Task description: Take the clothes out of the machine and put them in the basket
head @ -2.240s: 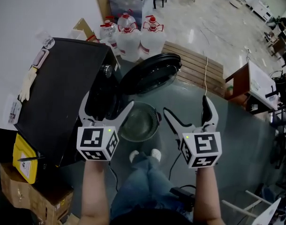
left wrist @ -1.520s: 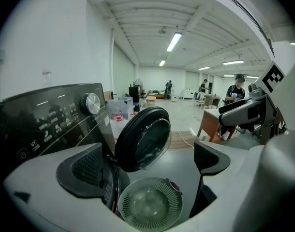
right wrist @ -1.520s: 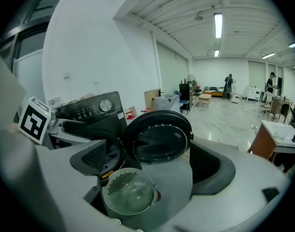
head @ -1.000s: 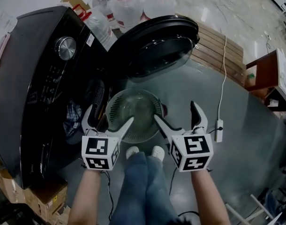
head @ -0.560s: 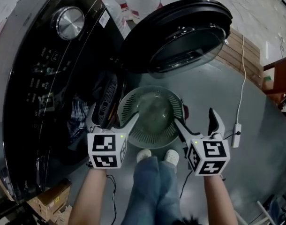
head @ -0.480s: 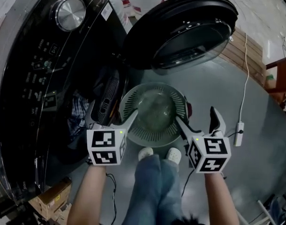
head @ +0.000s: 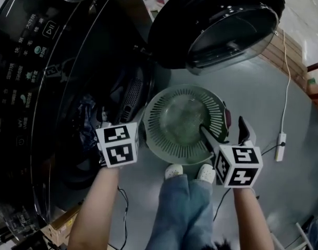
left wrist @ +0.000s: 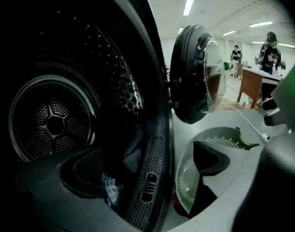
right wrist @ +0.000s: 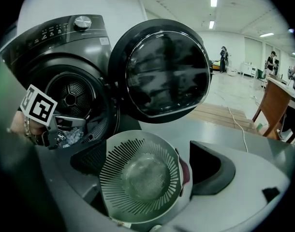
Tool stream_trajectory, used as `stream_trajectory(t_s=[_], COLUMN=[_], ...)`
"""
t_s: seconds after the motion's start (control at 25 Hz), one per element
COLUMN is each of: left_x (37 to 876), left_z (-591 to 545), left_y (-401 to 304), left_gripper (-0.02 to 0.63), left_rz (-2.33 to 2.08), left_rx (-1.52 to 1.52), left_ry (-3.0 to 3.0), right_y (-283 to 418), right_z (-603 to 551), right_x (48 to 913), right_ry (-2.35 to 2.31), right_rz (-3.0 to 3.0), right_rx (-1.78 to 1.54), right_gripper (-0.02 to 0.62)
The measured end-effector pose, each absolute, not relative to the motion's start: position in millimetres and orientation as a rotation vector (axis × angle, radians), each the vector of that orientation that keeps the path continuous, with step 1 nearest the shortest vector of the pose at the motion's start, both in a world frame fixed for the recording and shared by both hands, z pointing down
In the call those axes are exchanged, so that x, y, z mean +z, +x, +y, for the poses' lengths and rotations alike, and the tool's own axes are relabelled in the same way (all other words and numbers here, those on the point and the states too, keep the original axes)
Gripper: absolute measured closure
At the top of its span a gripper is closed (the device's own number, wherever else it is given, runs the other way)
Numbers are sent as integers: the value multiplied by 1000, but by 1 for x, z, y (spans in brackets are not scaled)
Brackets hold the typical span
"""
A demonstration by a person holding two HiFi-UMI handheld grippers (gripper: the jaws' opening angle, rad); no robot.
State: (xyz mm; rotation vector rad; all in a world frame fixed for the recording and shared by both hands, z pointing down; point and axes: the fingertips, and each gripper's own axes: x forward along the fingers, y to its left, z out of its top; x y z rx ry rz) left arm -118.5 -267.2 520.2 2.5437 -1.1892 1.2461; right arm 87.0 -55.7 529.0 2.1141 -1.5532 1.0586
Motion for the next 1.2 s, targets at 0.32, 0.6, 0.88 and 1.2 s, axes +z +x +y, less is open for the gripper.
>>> stream_trajectory(t_s=[0.32, 0.6, 0.88, 1.2], left_x=[545, 587, 598, 595], left_z=[-327, -364, -371, -368], left_y=[-145, -165, -151, -161], left_gripper=[44, 44, 101, 212], left_rz=[-1399, -1418, -1120, -1266], left_rx=[1427, 1712, 1717, 1604], left_ry=[2462, 2306, 2468, 2529], right_y=[63, 43, 37, 37], right_z=[-63, -66, -69, -78], right_x=[548, 560, 578, 580], right_ry=[2057, 2005, 1974, 1974], right_rz=[-1590, -1619, -1622, -1625], right_rx=[1065, 1082, 1090, 1118], right_gripper=[60, 60, 60, 60])
